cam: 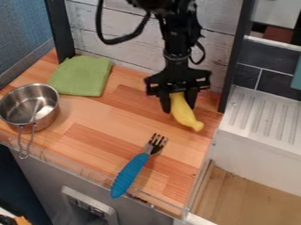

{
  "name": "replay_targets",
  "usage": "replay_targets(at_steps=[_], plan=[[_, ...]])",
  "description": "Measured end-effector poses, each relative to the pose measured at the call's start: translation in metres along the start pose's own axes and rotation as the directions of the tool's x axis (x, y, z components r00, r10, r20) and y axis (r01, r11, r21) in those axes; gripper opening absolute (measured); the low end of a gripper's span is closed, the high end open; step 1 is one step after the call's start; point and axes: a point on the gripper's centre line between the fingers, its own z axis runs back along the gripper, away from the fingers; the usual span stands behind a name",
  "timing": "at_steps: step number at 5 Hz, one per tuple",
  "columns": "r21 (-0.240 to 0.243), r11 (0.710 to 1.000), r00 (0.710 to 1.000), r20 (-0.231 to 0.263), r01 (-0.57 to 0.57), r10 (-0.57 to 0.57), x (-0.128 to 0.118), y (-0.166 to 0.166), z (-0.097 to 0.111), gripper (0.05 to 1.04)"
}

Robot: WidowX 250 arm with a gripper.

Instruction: Move the yellow thing on the right side

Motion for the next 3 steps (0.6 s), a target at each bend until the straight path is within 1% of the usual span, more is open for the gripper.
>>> replay_targets(at_steps=[1, 2, 3], plan=[[-0.015, 1.0, 1.0, 0.009, 0.004, -0.004, 0.0033, -0.0035, -0.0061, 0.557], [-0.021, 1.0, 1.0, 0.019, 0.005, -0.005, 0.0038, -0.0076, -0.0079, 0.557], [-0.017, 1.0, 1.0, 0.007, 0.008, -0.008, 0.0054, -0.0121, -0.0099, 0.61]])
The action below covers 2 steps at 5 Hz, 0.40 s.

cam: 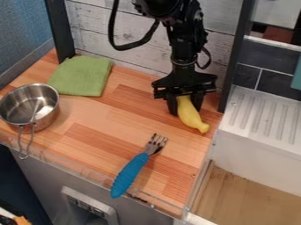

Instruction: Move the yellow thing on the right side

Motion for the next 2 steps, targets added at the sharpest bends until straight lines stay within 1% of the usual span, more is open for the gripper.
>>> replay_targets(at_steps=[1, 2], plan=[[0.035, 0.999, 1.0, 0.018, 0.016, -0.017, -0.0008, 0.0002, -0.0006, 0.906], [0.042, 0.999, 0.999, 0.031, 0.017, -0.018, 0.0004, 0.0006, -0.0002, 1.015]])
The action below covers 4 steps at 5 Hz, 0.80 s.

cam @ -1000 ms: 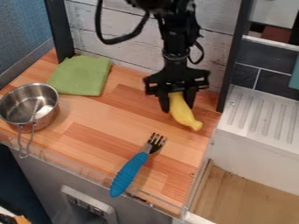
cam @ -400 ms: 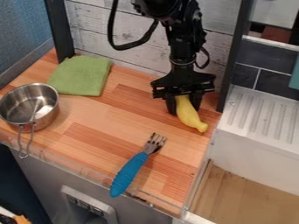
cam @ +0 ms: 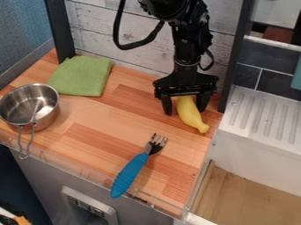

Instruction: Move the yellow thing on the right side

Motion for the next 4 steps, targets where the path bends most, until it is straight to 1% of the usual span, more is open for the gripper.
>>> replay_targets(at_steps=[1, 2, 3, 4], plan=[[0.013, 1.0, 1.0, 0.004, 0.006, -0.006, 0.001, 0.002, 0.003, 1.008], [-0.028, 1.0, 0.999, 0.036, 0.005, -0.004, 0.005, -0.001, 0.024, 1.003], [-0.039, 0.999, 0.997, 0.073, -0.011, 0.013, 0.009, 0.009, 0.043, 1.001], [-0.02, 1.0, 0.994, 0.112, 0.017, -0.015, 0.013, 0.013, 0.054, 1.001]])
